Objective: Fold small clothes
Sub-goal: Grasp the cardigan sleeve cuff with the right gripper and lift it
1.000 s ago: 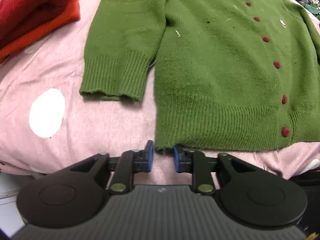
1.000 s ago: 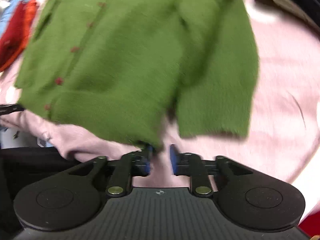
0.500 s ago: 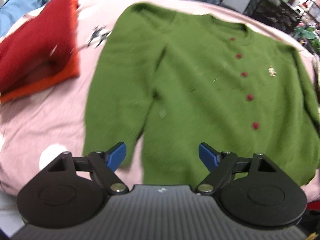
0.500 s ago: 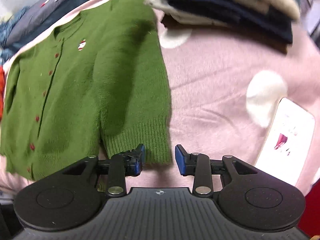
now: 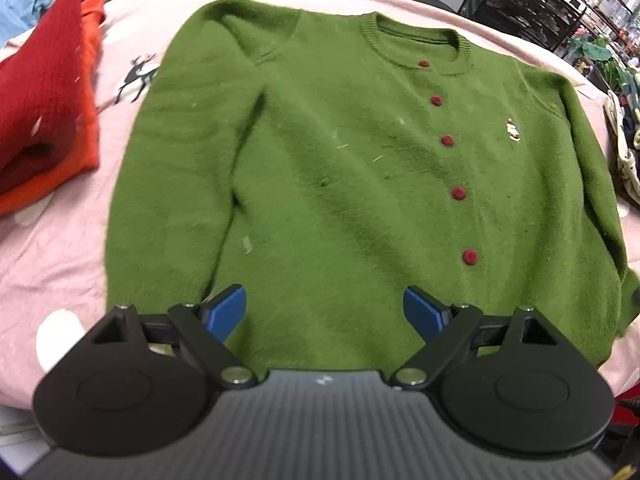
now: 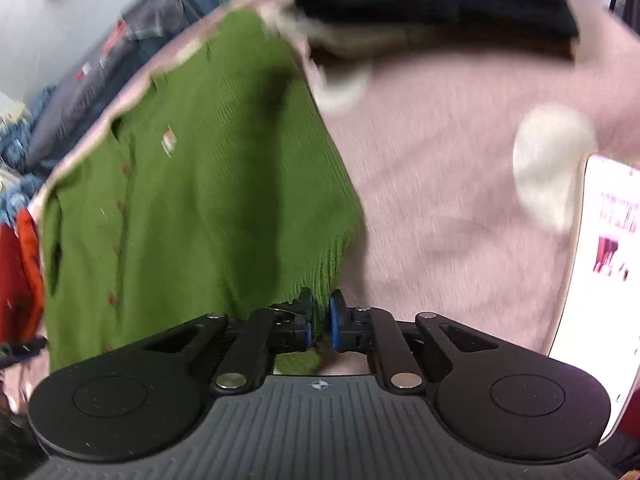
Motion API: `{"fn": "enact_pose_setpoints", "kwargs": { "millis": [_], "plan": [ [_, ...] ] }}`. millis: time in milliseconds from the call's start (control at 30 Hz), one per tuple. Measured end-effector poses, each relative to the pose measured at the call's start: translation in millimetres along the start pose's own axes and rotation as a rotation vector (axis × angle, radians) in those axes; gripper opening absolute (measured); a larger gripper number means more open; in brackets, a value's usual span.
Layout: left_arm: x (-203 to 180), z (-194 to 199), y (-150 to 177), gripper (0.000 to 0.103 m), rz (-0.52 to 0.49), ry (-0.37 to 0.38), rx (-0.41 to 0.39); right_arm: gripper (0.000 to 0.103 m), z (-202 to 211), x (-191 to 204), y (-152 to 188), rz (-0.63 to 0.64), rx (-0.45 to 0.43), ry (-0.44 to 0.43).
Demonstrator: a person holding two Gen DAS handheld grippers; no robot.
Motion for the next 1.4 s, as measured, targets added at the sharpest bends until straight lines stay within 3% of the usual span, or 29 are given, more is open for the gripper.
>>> {"fn": "enact_pose_setpoints", "kwargs": {
  "millis": [167,333,400,467,633,767,833,967,1100,1267,1400],
  "plan": [
    [-24,-3,-9,0.088,-0.067,0.025,-0.009,0.011,64,37,-62,-0.001,-0.153,-0.114],
    [-41,-8,-14,0.089,-0.079,0.059,-0.007,0.010,161,76,-132,-0.039,-0.360,-0.375],
    [-46,-11,-16,0.090,-0.079,0.073,-0.005,0.010,185,90,-157,-0.004,-0.420,-0.439],
    [-52,-15,-18,0.090,-0.086,0.080,0.007,0.010,193,95,-178,0.007,-0.448,-0.474],
    [-56,-14,-24,0.091,-0.088,0.093,-0.008,0.010,180,89,-216,-0.178,-0.455,-0.683],
    [-48,-13,-24,0.091,-0.053,0.084,-0.004,0.010,186,90,-251,-0.174,-0.537,-0.724],
    [-42,-14,-22,0.091,-0.038,0.074,0.003,0.010,176,92,-264,-0.186,-0.517,-0.693],
    [-26,-15,-15,0.091,0.004,0.047,0.017,0.011,143,109,-255,-0.143,-0.409,-0.653],
    [-10,-18,-8,0.092,0.044,0.017,0.028,0.011,95,130,-247,-0.159,-0.296,-0.677],
    [9,-18,-8,0.093,0.099,-0.006,0.020,0.011,35,200,-235,-0.092,-0.134,-0.763],
    [16,-11,-14,0.099,0.112,-0.057,-0.032,0.011,-30,262,-214,-0.026,-0.006,-0.739]
  ]
}}
Point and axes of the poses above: each gripper's, at about its wrist camera, not at the fingertips, and z roughly against the way its jaws point, x to its left, y to its underside, the point moved 3 cm from there along -z, roughly the way its jaws point, and after that the axes turned 7 degrees about -y, right-handed, at the moved point
